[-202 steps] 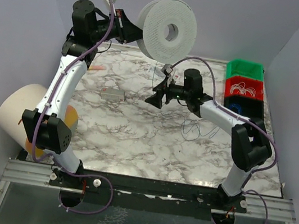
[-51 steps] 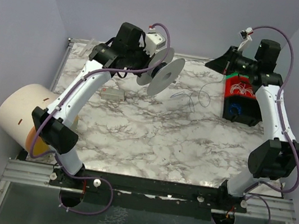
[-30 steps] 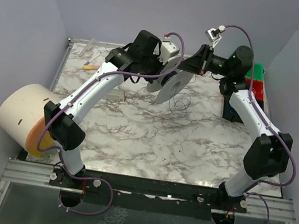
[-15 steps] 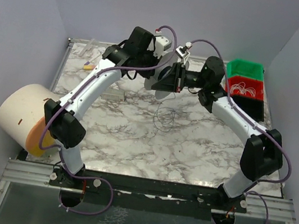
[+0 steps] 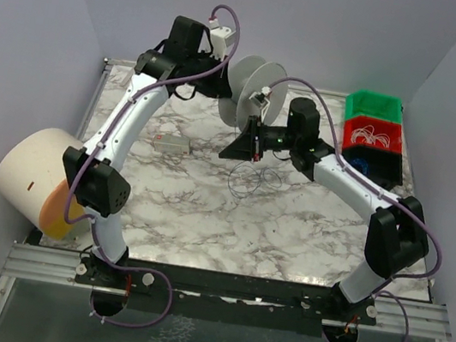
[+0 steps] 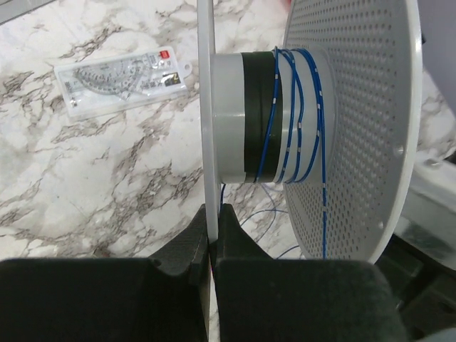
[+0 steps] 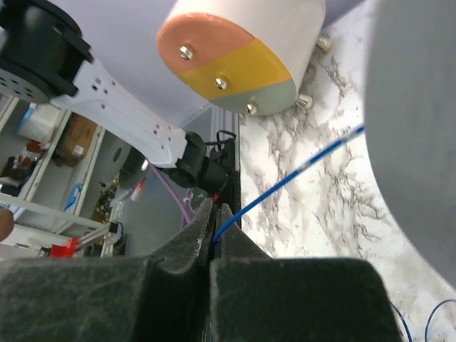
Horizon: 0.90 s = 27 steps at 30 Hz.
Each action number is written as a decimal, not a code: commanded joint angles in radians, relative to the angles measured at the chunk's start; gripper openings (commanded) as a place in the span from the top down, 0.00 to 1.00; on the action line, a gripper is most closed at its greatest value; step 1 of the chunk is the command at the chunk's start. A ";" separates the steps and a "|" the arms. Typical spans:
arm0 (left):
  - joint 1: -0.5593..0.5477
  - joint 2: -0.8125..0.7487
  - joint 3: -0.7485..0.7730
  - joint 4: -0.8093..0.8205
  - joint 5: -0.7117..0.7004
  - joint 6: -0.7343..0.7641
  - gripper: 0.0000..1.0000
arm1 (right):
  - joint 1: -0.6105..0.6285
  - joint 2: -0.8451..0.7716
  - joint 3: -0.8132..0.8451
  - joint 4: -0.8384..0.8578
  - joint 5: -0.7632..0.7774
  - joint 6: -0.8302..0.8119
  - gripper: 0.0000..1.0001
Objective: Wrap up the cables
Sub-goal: Wrap the cable around the cable reel.
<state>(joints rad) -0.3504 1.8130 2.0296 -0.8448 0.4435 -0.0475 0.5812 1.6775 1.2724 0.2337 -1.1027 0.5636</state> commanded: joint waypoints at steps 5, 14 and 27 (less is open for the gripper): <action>0.139 -0.033 0.012 0.254 0.288 -0.205 1.00 | 0.016 -0.017 -0.128 -0.012 -0.018 -0.112 1.00; 0.221 -0.097 -0.081 0.396 0.442 -0.348 1.00 | -0.104 -0.035 -0.222 0.145 0.008 -0.007 0.99; 0.230 -0.154 -0.159 0.424 0.654 -0.297 1.00 | -0.439 -0.002 -0.267 0.321 0.105 0.207 0.99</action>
<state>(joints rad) -0.1265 1.7329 1.8912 -0.4877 0.9604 -0.3775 0.2039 1.6547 1.0027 0.5003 -1.0409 0.7055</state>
